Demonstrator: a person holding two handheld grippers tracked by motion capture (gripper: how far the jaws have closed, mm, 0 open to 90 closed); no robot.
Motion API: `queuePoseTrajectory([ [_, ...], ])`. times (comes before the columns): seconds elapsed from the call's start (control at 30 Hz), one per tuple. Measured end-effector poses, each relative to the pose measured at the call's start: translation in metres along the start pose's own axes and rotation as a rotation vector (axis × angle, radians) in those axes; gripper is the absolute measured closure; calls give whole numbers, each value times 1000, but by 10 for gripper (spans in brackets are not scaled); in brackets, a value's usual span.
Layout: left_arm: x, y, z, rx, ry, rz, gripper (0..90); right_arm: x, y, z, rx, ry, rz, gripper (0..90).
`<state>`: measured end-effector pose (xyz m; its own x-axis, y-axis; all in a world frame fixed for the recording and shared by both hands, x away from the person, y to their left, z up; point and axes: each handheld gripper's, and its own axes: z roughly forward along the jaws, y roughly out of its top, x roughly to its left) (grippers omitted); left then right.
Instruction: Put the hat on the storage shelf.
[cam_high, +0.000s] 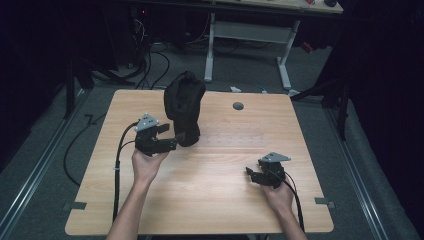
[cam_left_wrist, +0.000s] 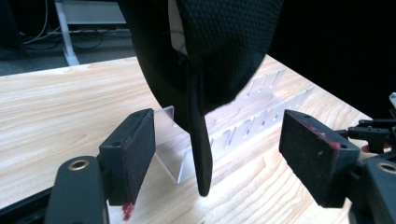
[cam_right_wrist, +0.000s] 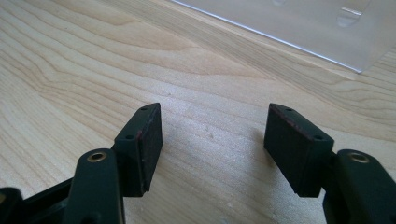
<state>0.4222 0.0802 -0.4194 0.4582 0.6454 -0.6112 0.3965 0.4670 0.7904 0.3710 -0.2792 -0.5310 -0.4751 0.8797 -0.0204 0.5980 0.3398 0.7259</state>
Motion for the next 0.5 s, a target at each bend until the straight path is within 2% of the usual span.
queuePoseTrajectory([
  [0.23, 5, -6, -11, 9, 15, 3, 292, 0, 0, 0, 0, 0, 0, 373],
  [0.5, 17, -15, -25, 18, 44, -21, 302, 0, 0, 0, 0, 0, 1, 373],
])
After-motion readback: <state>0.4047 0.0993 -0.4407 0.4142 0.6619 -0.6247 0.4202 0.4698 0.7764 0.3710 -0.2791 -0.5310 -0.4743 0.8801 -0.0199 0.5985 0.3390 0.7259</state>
